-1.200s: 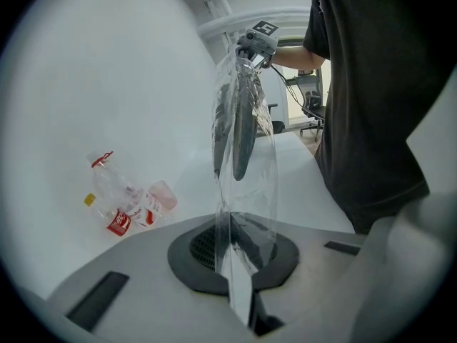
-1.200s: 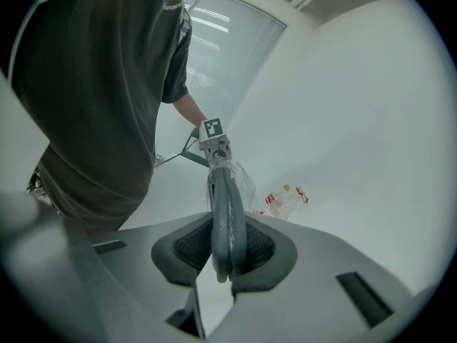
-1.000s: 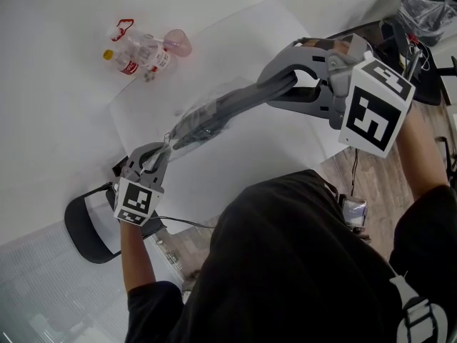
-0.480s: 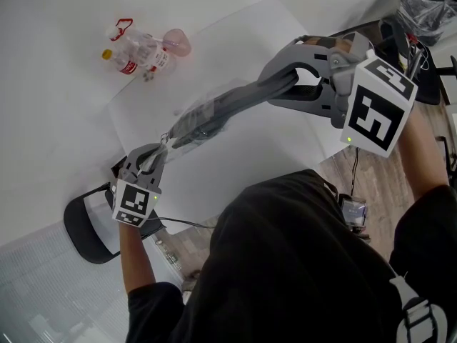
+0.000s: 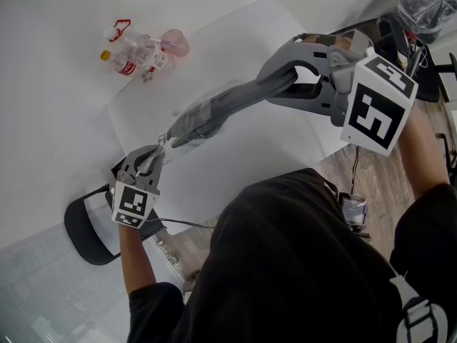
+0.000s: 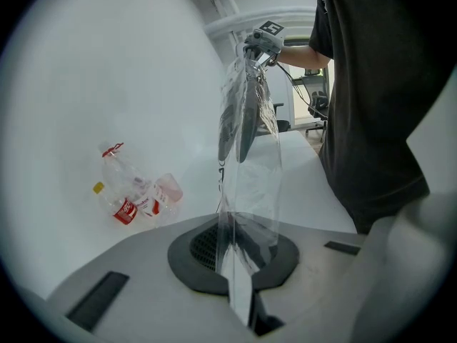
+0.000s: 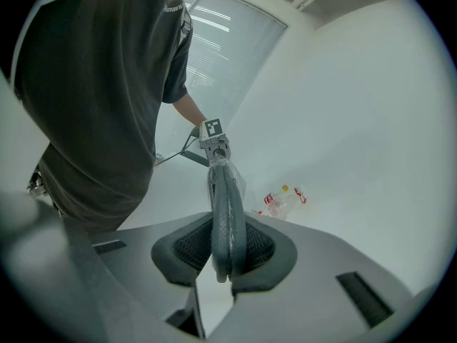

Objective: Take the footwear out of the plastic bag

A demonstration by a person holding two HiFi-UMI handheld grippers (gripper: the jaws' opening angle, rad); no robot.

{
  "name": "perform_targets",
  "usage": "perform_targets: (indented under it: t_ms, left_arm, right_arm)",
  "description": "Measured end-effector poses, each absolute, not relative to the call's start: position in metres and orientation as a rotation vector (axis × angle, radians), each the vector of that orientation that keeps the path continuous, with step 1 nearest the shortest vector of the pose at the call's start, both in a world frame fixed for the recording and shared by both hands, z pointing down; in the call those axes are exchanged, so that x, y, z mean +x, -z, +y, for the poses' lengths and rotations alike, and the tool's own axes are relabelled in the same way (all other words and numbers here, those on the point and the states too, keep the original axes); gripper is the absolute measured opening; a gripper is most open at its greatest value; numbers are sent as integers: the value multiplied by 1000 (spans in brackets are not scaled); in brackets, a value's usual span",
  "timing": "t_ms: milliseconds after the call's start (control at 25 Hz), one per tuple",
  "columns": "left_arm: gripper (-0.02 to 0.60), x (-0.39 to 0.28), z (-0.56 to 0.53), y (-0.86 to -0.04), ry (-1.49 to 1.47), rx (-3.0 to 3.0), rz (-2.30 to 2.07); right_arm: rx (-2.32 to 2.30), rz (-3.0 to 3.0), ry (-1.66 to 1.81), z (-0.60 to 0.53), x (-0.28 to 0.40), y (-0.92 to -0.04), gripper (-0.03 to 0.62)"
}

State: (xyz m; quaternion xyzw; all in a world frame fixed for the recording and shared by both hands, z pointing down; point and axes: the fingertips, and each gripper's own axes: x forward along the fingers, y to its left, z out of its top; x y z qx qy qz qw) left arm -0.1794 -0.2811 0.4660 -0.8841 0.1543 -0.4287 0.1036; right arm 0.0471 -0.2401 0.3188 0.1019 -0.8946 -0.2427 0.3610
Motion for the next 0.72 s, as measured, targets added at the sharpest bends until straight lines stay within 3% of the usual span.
perform_targets:
  t_ms: [720]
  left_arm:
    - [23, -194, -276, -470, 1290, -2608, 492]
  right_arm:
    - [252, -2302, 637, -239, 45, -317, 78]
